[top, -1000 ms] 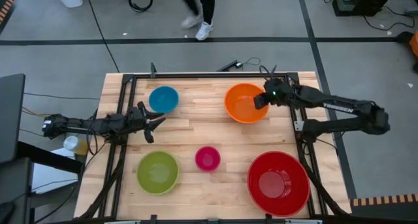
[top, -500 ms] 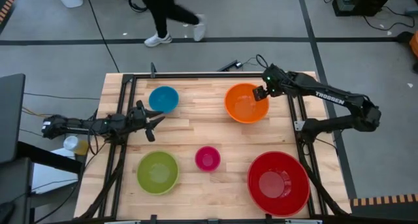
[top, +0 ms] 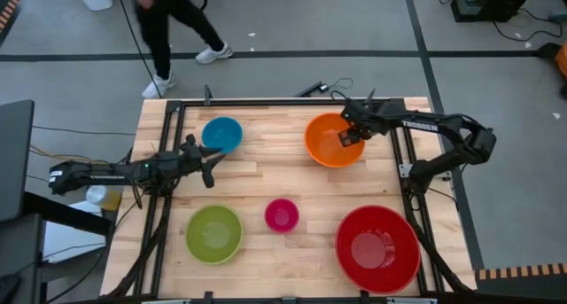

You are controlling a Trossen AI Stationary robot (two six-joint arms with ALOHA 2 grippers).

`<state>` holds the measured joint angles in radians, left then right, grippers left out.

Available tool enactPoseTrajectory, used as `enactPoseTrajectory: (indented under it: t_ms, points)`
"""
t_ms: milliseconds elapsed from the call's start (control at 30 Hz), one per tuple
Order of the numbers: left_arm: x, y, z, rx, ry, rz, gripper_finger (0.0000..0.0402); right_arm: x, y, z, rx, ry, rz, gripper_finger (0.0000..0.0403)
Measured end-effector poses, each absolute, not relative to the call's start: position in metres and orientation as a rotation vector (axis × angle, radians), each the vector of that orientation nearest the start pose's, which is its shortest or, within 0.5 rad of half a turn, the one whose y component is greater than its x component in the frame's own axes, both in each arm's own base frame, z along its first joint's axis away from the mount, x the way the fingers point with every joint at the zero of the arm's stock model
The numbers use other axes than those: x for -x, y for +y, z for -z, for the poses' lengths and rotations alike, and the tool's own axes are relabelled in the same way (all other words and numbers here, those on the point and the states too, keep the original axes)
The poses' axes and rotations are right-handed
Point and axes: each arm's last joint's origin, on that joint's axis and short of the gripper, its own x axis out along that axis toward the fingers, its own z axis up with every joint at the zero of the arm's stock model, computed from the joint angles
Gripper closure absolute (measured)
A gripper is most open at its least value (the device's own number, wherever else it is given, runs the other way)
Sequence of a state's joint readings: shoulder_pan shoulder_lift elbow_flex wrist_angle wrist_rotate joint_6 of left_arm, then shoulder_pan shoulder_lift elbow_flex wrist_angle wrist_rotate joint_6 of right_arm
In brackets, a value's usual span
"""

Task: Nest bowls inside each other
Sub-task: Stack the orange bowl on top of the red bowl

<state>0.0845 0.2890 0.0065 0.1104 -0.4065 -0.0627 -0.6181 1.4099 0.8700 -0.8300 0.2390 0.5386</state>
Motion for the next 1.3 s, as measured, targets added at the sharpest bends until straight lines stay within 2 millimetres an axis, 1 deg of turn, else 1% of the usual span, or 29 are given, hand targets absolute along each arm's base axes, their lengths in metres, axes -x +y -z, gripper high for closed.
enactPoseTrajectory:
  t_ms: [100,167,200,233,333,400,467,500,567,600,667,733,833,867,933,967,1000,1067,1133,1200,1300]
  points:
    - [-0.111,0.020,-0.153,0.067,0.139,-0.483,0.0282,-0.190,-0.143,-0.193,-0.669,1.204,1.064,0.0296]
    - [-0.111,0.019,-0.153,0.089,0.133,-0.467,0.0283,-0.189,-0.142,-0.197,-0.683,1.186,1.035,0.0354]
    - [-0.111,0.019,-0.153,0.090,0.133,-0.461,0.0283,-0.189,-0.141,-0.203,-0.696,1.160,1.007,0.0373]
    - [-0.111,0.019,-0.153,0.090,0.133,-0.459,0.0283,-0.187,-0.140,-0.209,-0.693,1.139,0.989,0.0381]
    - [-0.111,0.018,-0.153,0.089,0.133,-0.458,0.0283,-0.172,-0.128,-0.231,-0.711,1.155,0.943,0.0380]
    - [-0.111,0.018,-0.153,0.100,0.135,-0.457,0.0283,-0.161,-0.120,-0.257,-0.672,1.128,0.918,0.0386]
    - [-0.111,0.018,-0.152,0.134,0.138,-0.455,0.0283,-0.148,-0.109,-0.289,-0.647,1.075,0.834,0.0386]
    - [-0.111,0.018,-0.151,0.155,0.138,-0.447,0.0283,-0.140,-0.101,-0.302,-0.628,1.081,0.796,0.0386]
    - [-0.112,0.017,-0.150,0.182,0.144,-0.407,0.0283,-0.122,-0.084,-0.322,-0.577,1.130,0.743,0.0386]
    - [-0.112,0.016,-0.149,0.195,0.157,-0.381,0.0283,-0.115,-0.078,-0.332,-0.551,1.114,0.726,0.0386]
    - [-0.112,0.015,-0.147,0.219,0.178,-0.342,0.0283,-0.106,-0.070,-0.352,-0.495,1.015,0.689,0.0386]
    - [-0.111,0.014,-0.146,0.232,0.195,-0.330,0.0283,-0.098,-0.061,-0.362,-0.478,0.982,0.617,0.0386]
    - [-0.112,0.015,-0.147,0.212,0.183,-0.348,0.0283,-0.091,-0.047,-0.371,-0.597,0.935,0.446,0.0386]
    - [-0.112,0.016,-0.148,0.203,0.165,-0.372,0.0283,-0.090,-0.042,-0.374,-0.649,0.936,0.400,0.0386]
    - [-0.111,0.017,-0.150,0.168,0.147,-0.415,0.0283,-0.083,-0.031,-0.371,-0.747,1.036,0.366,0.0386]
    - [-0.111,0.018,-0.151,0.139,0.151,-0.428,0.0283,-0.081,-0.026,-0.369,-0.761,1.087,0.375,0.0386]
    - [-0.111,0.018,-0.150,0.112,0.164,-0.428,0.0283,-0.081,-0.023,-0.366,-0.747,1.103,0.372,0.0386]
    - [-0.111,0.017,-0.147,0.075,0.202,-0.414,0.0283,-0.084,-0.014,-0.360,-0.702,1.086,0.326,0.0386]
    - [-0.112,0.016,-0.145,0.132,0.211,-0.383,0.0283,-0.085,-0.007,-0.347,-0.636,1.141,0.323,0.0386]
    - [-0.112,0.015,-0.144,0.210,0.212,-0.384,0.0283,-0.083,0.001,-0.329,-0.614,1.233,0.316,0.0386]
    - [-0.113,0.014,-0.143,0.252,0.213,-0.376,0.0283,-0.084,0.014,-0.306,-0.677,1.355,0.277,0.0386]
